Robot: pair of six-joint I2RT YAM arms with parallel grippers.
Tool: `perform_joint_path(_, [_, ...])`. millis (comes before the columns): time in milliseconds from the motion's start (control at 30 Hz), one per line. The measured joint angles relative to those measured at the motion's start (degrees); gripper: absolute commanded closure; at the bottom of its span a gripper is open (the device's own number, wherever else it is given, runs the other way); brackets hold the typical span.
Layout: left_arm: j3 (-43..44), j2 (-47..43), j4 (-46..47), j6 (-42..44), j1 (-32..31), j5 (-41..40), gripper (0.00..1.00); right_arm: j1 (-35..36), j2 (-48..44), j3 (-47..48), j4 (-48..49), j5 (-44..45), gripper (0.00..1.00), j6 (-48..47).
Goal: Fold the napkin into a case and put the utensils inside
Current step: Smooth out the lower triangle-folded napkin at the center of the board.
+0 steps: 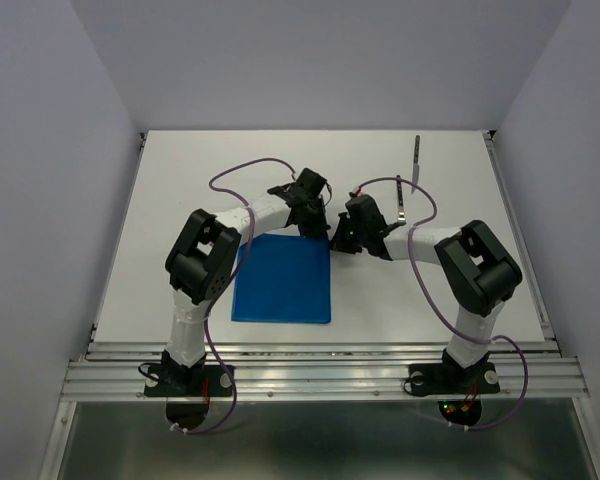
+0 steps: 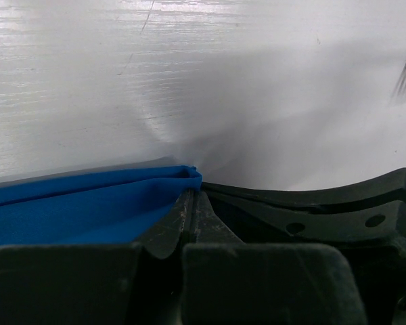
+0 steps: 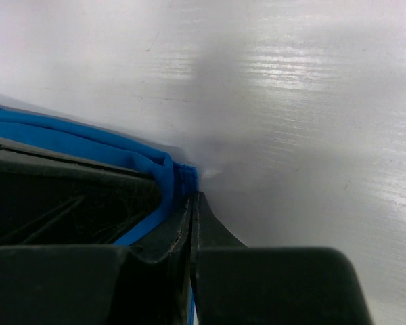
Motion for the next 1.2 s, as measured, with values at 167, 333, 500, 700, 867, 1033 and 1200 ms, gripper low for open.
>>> perform_joint_path(167, [0.0,0.0,0.0,0.0,-0.4,0.3,1.0,0.0,0.5,0.6,0.0,0.5,0.99,0.5])
perform_joint_path(333, [0.0,0.0,0.0,-0.1,-0.6,0.5,1.0,0.0,0.5,0.6,0.0,1.2,0.99,1.0])
perform_joint_path(500, [0.5,0.0,-0.1,-0.4,-0.6,0.6,1.0,0.0,0.5,0.6,0.0,1.7,0.99,1.5])
perform_joint_path(700, [3.2,1.1,-0.1,-1.1,-0.6,0.1,1.0,0.0,0.3,0.5,0.0,3.0,0.99,1.9])
perform_joint_path(867, [4.3,2.6,0.0,-1.7,-0.6,-0.3,1.0,0.0,-0.6,-0.3,-0.4,4.0,0.98,1.9])
perform_joint_path(1033, [4.5,3.6,-0.2,-1.9,-0.6,-0.3,0.85,0.0,-1.1,-0.6,-1.2,4.7,0.95,1.9])
perform_joint_path(1200, [4.5,3.7,-0.3,-2.1,-0.6,-0.3,0.53,0.0,-3.0,-2.1,-2.5,5.7,0.92,2.0])
